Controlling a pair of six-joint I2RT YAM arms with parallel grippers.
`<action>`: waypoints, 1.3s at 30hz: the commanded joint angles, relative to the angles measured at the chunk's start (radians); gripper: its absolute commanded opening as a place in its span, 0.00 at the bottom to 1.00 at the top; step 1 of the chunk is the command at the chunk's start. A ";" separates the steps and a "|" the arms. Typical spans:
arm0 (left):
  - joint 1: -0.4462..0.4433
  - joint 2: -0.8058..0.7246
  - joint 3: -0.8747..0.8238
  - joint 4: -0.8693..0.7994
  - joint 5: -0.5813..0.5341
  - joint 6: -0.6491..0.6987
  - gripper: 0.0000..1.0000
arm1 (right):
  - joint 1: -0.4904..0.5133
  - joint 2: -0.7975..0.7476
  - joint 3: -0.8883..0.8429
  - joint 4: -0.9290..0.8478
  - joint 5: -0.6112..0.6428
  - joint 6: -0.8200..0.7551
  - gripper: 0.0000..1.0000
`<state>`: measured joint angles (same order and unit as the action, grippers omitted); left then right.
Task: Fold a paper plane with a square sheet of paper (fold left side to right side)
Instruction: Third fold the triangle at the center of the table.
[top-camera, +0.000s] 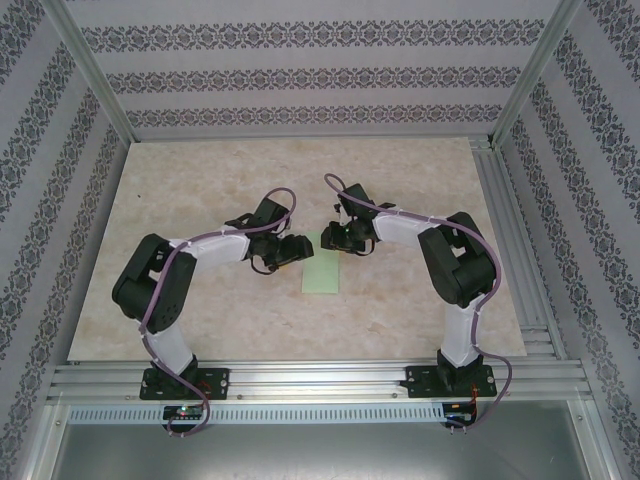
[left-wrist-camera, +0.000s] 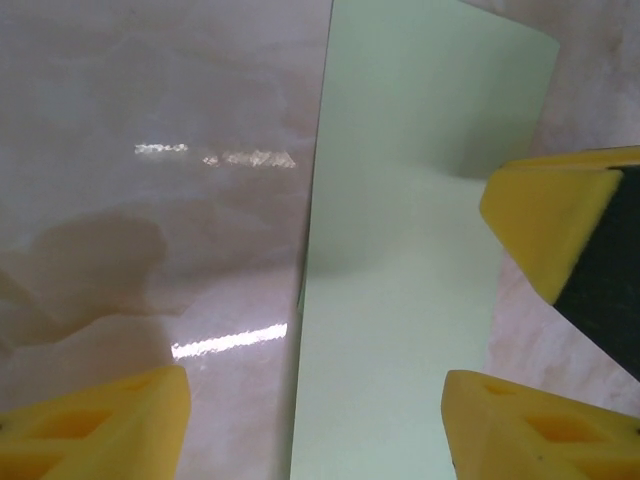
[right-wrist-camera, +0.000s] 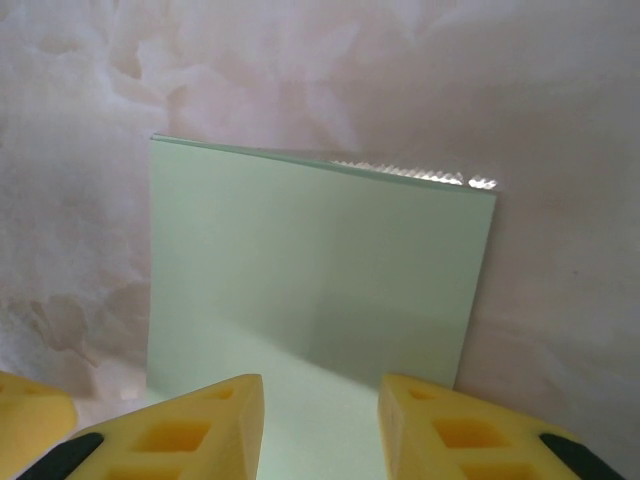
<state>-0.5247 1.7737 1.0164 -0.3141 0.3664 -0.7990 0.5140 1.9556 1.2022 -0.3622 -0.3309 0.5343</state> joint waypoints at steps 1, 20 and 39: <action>-0.005 0.024 0.038 0.046 0.031 -0.012 0.64 | -0.009 0.020 -0.007 0.002 -0.017 -0.030 0.36; -0.031 0.077 0.055 0.073 0.059 -0.031 0.47 | -0.009 0.018 -0.012 0.006 -0.028 -0.027 0.36; -0.037 0.030 0.039 0.045 0.045 -0.024 0.38 | -0.011 0.020 -0.012 0.009 -0.030 -0.027 0.35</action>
<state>-0.5522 1.8435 1.0542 -0.2768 0.4126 -0.8215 0.5140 1.9575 1.2022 -0.3618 -0.3462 0.5240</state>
